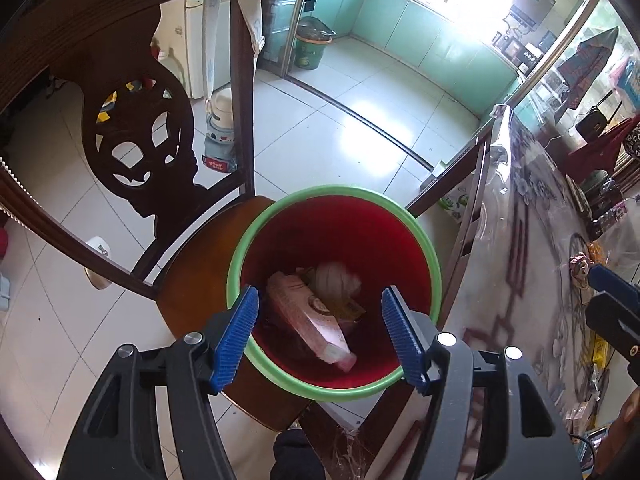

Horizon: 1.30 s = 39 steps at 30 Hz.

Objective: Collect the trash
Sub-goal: 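Open both tools over the bucket and move them back to the table, then grasp brown cigarette pack with left tool while right tool grasps white-blue snack bag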

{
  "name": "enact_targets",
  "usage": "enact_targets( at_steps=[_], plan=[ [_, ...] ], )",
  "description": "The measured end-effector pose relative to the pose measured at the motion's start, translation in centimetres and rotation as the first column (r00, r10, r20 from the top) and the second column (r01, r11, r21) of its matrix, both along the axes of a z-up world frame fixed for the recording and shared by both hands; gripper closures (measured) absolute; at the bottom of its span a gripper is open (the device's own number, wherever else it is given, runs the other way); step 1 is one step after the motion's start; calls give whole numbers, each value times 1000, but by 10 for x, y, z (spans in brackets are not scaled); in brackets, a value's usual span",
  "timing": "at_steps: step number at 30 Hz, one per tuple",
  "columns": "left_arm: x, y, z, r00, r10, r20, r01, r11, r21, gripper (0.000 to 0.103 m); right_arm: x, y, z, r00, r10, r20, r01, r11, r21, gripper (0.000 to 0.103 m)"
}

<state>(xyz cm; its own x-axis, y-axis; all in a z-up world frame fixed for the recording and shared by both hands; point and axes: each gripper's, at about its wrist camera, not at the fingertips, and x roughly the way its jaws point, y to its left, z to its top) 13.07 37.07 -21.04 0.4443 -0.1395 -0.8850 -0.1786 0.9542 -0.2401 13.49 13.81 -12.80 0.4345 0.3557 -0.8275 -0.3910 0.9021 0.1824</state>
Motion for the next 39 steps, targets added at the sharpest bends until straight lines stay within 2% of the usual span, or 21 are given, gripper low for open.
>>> enact_targets(
  at_steps=[4, 9, 15, 21, 27, 31, 35, 37, 39],
  plan=[
    [0, -14, 9, 999, -23, 23, 23, 1000, -2, 42, -11, -26, 2, 999, -53, -5, 53, 999, 6, 34],
    [0, -48, 17, 994, -94, 52, 93, 996, 12, 42, -28, -68, 4, 991, -130, 2, 130, 991, -18, 34],
    [-4, -104, 25, 981, -183, 63, 182, 983, 23, 42, -61, -148, 0, 960, -279, -6, 278, 960, -29, 33],
    [-22, -180, 34, 967, -243, 79, 243, 970, 17, 42, -104, -259, -14, 895, -446, -35, 443, 895, -57, 31],
    [-51, -279, 37, 933, -349, 90, 351, 937, 2, 42, -150, -362, -24, 836, -547, -56, 542, 837, -78, 27],
    [-70, -340, 39, 907, -414, 83, 416, 909, -15, 41, -181, -436, -34, 768, -638, -65, 634, 770, -73, 26],
    [-85, -400, 41, 882, -466, 73, 471, 878, -87, 35, -202, -496, -45, 694, -714, -94, 711, 700, -70, 26],
    [-93, -426, 40, 869, -490, 62, 494, 860, -126, 35, -200, -512, -50, 688, -719, -102, 715, 695, -78, 25],
    [-102, -453, 39, 853, -519, 49, 520, 840, -154, 34, -189, -522, -59, 710, -696, -112, 688, 718, -101, 22]
  ],
)
